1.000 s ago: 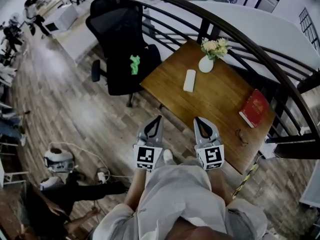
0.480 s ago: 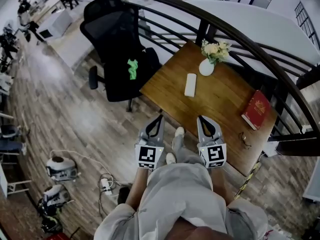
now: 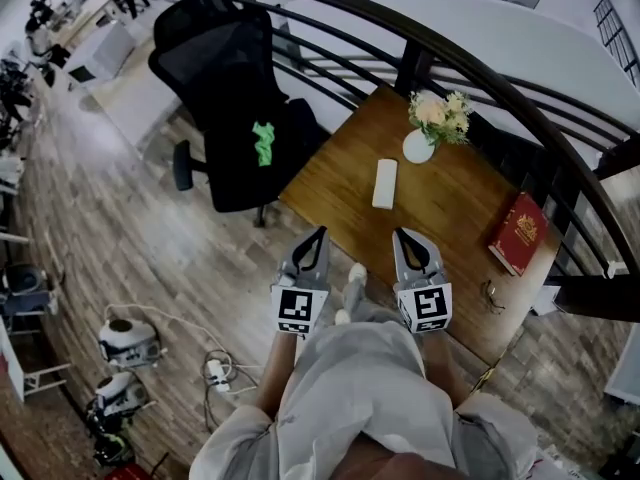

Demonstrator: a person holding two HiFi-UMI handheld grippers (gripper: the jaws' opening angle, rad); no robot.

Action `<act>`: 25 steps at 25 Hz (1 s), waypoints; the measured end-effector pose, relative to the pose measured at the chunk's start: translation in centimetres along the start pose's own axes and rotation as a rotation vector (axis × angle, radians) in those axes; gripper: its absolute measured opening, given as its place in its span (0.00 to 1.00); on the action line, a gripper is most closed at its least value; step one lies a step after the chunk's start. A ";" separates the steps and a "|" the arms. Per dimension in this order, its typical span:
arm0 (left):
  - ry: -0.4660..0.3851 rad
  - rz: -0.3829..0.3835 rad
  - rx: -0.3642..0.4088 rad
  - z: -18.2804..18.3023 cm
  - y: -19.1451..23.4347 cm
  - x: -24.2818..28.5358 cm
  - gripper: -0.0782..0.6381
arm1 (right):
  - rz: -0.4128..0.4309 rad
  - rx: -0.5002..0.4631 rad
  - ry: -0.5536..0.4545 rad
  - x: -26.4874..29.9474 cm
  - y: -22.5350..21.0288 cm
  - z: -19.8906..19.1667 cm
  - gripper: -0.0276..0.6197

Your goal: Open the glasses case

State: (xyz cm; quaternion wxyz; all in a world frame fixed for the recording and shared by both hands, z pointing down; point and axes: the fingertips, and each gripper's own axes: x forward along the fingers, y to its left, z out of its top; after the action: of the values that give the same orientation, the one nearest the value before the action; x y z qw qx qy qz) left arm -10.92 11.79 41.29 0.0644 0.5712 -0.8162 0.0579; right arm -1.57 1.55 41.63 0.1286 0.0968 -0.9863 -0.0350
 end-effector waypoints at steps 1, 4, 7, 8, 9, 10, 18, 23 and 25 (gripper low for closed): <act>0.002 -0.001 -0.002 0.1 0.2 0.7 0.14 | -0.001 0.002 0.004 0.6 -0.5 0.1 0.05; 0.010 -0.004 -0.007 0.2 0.9 2.8 0.14 | -0.007 0.000 0.008 2.2 -2.0 0.3 0.05; 0.020 -0.017 -0.008 0.2 1.1 5.1 0.14 | -0.012 -0.007 0.016 3.6 -3.5 0.2 0.05; 0.022 -0.021 -0.007 0.4 1.2 5.9 0.14 | -0.012 -0.005 0.017 4.1 -3.9 0.3 0.05; 0.023 -0.026 -0.005 0.5 1.2 6.6 0.14 | -0.013 -0.002 0.018 4.5 -4.4 0.3 0.05; 0.023 -0.030 0.000 0.6 1.3 7.3 0.14 | -0.013 0.001 0.019 5.0 -4.9 0.2 0.05; 0.059 -0.089 0.013 0.2 1.1 12.0 0.14 | -0.032 0.030 0.045 7.4 -7.3 -1.0 0.05; 0.074 -0.157 0.019 -0.5 0.9 14.7 0.14 | -0.059 0.052 0.068 8.6 -8.0 -1.9 0.05; 0.087 -0.187 0.022 -1.1 1.2 15.8 0.14 | -0.085 0.064 0.083 9.2 -8.3 -2.6 0.05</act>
State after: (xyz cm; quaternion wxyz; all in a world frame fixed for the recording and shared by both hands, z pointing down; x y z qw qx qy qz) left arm -17.34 -2.28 45.02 0.0988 0.6424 -0.7552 0.0855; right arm -8.13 -8.55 45.61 0.1648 0.1439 -0.9758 -0.0046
